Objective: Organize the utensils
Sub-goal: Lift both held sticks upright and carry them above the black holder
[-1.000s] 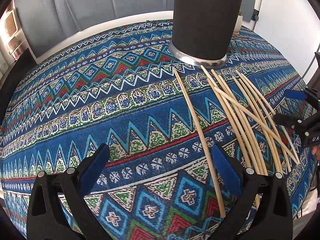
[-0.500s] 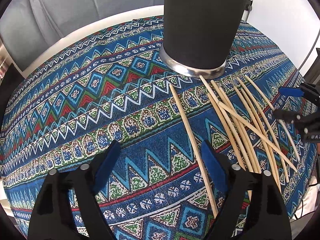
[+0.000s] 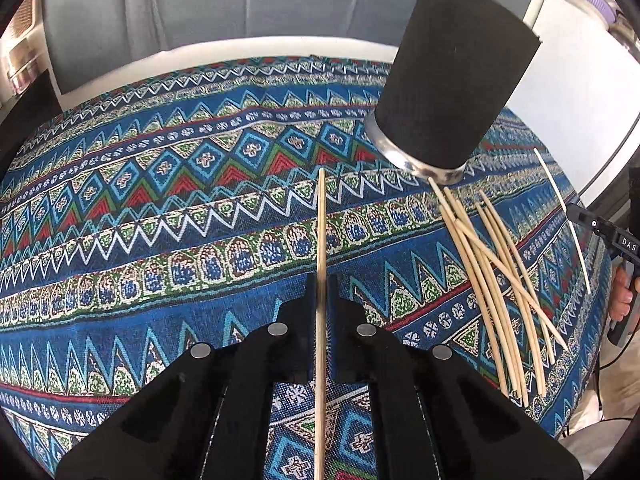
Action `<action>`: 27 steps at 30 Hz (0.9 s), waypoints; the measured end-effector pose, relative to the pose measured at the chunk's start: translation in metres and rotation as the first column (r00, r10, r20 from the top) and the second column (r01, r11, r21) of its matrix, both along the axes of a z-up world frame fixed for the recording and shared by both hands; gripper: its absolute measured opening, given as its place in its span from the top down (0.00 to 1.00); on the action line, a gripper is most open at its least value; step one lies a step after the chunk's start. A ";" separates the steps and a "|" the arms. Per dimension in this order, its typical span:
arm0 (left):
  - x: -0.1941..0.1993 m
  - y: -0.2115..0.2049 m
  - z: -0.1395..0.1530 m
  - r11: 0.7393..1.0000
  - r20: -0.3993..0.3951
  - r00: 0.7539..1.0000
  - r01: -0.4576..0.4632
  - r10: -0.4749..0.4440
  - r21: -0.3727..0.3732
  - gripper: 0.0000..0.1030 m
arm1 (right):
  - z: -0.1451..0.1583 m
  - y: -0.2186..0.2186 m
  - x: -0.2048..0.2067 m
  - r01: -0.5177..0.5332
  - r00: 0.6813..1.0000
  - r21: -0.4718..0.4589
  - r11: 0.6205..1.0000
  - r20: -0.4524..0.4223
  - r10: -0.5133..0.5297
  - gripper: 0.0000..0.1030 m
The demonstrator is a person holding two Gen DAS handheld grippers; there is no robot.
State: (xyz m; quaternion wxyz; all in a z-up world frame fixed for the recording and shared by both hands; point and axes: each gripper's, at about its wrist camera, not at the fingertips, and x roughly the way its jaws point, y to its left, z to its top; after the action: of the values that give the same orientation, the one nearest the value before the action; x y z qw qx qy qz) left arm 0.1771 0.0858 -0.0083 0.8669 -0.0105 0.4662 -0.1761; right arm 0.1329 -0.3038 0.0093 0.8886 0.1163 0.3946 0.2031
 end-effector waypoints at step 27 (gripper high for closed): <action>0.005 -0.043 0.196 0.951 0.648 0.757 0.139 0.078 -0.277 0.95 | 0.160 0.023 0.051 -0.034 0.834 0.164 0.986 0.548 -0.062 0.95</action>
State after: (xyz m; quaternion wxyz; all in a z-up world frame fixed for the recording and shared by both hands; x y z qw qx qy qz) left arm 0.1820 0.0429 0.1878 0.9589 -0.0759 0.1020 -0.2537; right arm 0.1840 -0.2803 0.1692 0.9530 0.1296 0.1029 0.2538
